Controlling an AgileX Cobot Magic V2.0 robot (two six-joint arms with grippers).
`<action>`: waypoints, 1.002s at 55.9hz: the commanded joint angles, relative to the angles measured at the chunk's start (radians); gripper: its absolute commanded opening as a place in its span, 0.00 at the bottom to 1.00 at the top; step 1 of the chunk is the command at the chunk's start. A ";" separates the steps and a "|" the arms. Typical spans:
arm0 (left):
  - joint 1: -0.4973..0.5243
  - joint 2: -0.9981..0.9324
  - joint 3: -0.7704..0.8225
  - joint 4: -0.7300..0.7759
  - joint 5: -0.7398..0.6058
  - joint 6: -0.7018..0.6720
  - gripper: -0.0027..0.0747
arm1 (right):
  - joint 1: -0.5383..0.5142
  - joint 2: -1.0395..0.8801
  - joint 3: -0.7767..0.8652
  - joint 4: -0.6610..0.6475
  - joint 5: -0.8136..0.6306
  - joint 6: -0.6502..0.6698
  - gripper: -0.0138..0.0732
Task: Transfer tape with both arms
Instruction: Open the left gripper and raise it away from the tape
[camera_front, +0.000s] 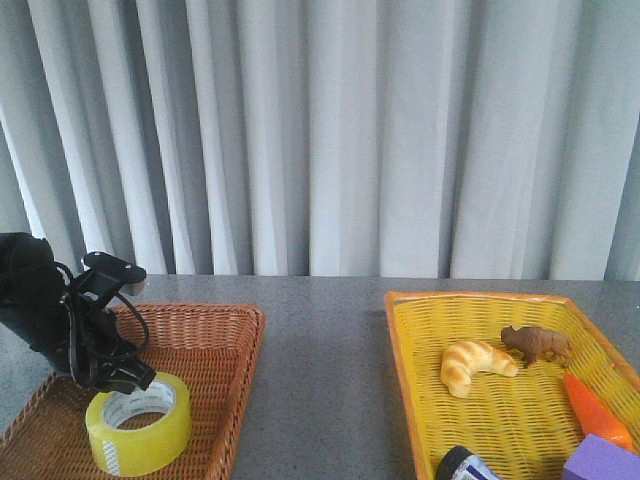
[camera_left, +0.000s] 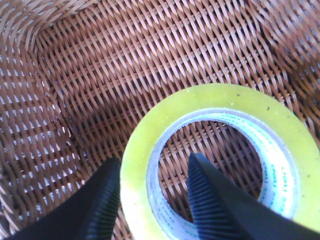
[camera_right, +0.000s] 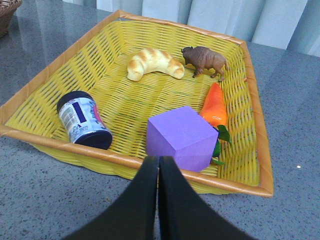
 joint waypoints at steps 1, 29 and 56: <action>0.001 -0.068 -0.033 -0.024 -0.018 -0.029 0.46 | -0.002 0.005 -0.024 -0.022 -0.053 0.004 0.15; 0.001 -0.373 -0.033 -0.049 0.025 -0.071 0.19 | -0.002 0.005 -0.024 -0.022 -0.051 0.001 0.15; 0.001 -0.845 0.325 -0.157 -0.048 -0.087 0.03 | -0.002 0.005 -0.024 -0.022 -0.051 0.001 0.15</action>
